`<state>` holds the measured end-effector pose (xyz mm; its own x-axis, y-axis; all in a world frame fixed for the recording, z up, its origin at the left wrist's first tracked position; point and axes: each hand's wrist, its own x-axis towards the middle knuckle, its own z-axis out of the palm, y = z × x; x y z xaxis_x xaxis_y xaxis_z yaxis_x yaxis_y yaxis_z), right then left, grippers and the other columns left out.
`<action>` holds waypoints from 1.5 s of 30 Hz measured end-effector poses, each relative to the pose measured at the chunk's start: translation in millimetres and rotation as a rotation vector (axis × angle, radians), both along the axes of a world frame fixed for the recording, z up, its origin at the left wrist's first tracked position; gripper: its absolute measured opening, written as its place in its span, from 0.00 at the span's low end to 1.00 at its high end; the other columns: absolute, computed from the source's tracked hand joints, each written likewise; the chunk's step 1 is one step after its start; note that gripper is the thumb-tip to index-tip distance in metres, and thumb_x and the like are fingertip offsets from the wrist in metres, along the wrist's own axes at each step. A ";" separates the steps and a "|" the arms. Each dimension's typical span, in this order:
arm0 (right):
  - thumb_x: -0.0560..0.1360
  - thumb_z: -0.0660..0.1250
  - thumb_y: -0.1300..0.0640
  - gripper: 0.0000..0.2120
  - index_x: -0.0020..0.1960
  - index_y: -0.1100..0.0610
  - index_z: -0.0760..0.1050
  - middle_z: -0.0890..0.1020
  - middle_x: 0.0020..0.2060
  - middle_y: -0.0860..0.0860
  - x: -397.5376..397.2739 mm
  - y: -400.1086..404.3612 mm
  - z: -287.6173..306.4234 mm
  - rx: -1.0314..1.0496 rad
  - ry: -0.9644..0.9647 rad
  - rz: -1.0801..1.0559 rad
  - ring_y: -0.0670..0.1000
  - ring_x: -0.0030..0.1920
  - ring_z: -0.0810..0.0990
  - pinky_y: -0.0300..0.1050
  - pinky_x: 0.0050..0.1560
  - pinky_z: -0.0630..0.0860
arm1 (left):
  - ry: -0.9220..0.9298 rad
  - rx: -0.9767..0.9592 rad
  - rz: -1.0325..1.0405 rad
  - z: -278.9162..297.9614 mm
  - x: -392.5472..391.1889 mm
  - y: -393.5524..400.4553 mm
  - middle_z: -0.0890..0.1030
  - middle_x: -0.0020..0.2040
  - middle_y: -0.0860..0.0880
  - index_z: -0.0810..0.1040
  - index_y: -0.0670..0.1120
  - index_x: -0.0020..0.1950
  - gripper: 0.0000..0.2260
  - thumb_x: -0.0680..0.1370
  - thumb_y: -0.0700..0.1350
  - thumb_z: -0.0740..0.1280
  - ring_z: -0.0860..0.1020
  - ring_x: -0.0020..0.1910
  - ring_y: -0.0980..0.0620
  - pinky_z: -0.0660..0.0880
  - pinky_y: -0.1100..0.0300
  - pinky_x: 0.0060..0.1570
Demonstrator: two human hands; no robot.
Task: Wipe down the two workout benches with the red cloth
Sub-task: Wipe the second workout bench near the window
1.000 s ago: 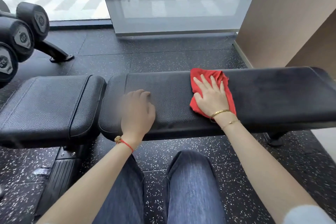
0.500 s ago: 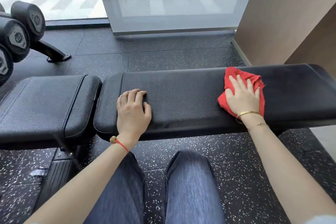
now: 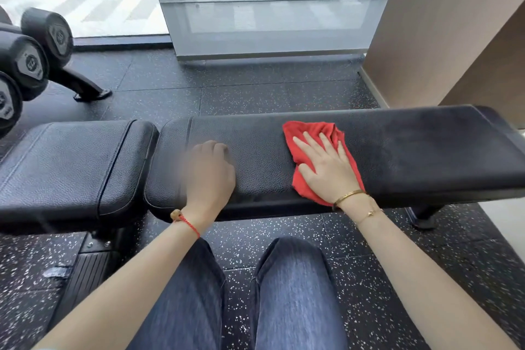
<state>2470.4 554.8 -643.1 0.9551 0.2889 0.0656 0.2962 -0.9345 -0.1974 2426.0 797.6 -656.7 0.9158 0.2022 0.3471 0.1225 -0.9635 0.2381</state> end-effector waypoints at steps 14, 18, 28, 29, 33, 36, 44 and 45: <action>0.80 0.52 0.46 0.26 0.78 0.44 0.55 0.55 0.78 0.46 67.3 -85.3 8.1 0.045 0.035 -0.482 0.55 0.78 0.50 0.58 0.77 0.43 | 0.107 -0.036 -0.215 1.9 38.7 -93.3 0.69 0.70 0.48 0.70 0.49 0.68 0.18 0.79 0.49 0.57 0.64 0.72 0.46 0.54 0.41 0.74; 0.80 0.52 0.46 0.26 0.78 0.43 0.55 0.54 0.78 0.45 74.1 -89.5 10.7 0.023 0.056 -0.426 0.55 0.78 0.49 0.59 0.77 0.41 | 0.086 -0.035 -0.195 -0.6 40.7 -94.8 0.71 0.68 0.48 0.72 0.49 0.66 0.17 0.78 0.50 0.58 0.65 0.70 0.45 0.57 0.41 0.73; 0.79 0.54 0.47 0.26 0.77 0.44 0.57 0.57 0.78 0.47 41.2 -149.8 0.2 0.020 -0.002 -0.535 0.56 0.78 0.52 0.59 0.77 0.43 | 0.066 -0.027 -0.200 -2.0 38.2 -94.3 0.72 0.68 0.49 0.72 0.50 0.66 0.18 0.78 0.51 0.58 0.67 0.69 0.45 0.58 0.41 0.72; 0.80 0.53 0.47 0.26 0.77 0.44 0.57 0.56 0.78 0.47 46.7 -155.9 2.4 0.034 0.009 -0.590 0.56 0.78 0.52 0.59 0.77 0.42 | 0.065 -0.021 -0.196 -1.7 37.9 -95.5 0.72 0.67 0.48 0.72 0.50 0.66 0.18 0.78 0.51 0.58 0.67 0.69 0.45 0.58 0.41 0.72; 0.80 0.50 0.45 0.27 0.78 0.45 0.55 0.54 0.79 0.49 74.4 -153.5 8.8 0.029 0.071 -0.664 0.58 0.78 0.49 0.61 0.76 0.41 | 0.059 0.001 -0.173 -0.3 38.2 -99.6 0.73 0.66 0.47 0.73 0.49 0.65 0.18 0.77 0.50 0.58 0.68 0.68 0.43 0.59 0.40 0.72; 0.80 0.50 0.45 0.27 0.78 0.45 0.54 0.53 0.79 0.48 84.4 -128.1 8.4 0.012 0.074 -0.574 0.58 0.78 0.48 0.61 0.76 0.41 | 0.058 0.007 -0.165 0.4 38.0 -101.2 0.73 0.66 0.46 0.73 0.48 0.64 0.18 0.76 0.49 0.59 0.68 0.67 0.43 0.60 0.39 0.71; 0.78 0.55 0.46 0.27 0.77 0.42 0.57 0.57 0.78 0.44 25.7 -66.6 1.1 0.015 -0.005 -0.138 0.53 0.78 0.51 0.56 0.77 0.41 | 0.066 0.006 -0.173 -0.1 36.6 -100.7 0.73 0.68 0.47 0.73 0.48 0.66 0.18 0.78 0.48 0.59 0.67 0.69 0.44 0.59 0.39 0.72; 0.77 0.54 0.46 0.28 0.76 0.42 0.58 0.57 0.78 0.44 16.9 -72.4 -0.3 0.022 -0.012 -0.134 0.53 0.78 0.51 0.56 0.77 0.42 | 0.070 0.006 -0.177 -0.5 35.8 -100.8 0.73 0.68 0.46 0.73 0.48 0.67 0.18 0.78 0.48 0.59 0.67 0.70 0.44 0.58 0.39 0.72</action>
<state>2487.4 482.5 -643.4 0.9842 0.1568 0.0820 0.1711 -0.9614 -0.2155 2461.7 696.8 -657.2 0.9587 0.0338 0.2823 -0.0332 -0.9728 0.2292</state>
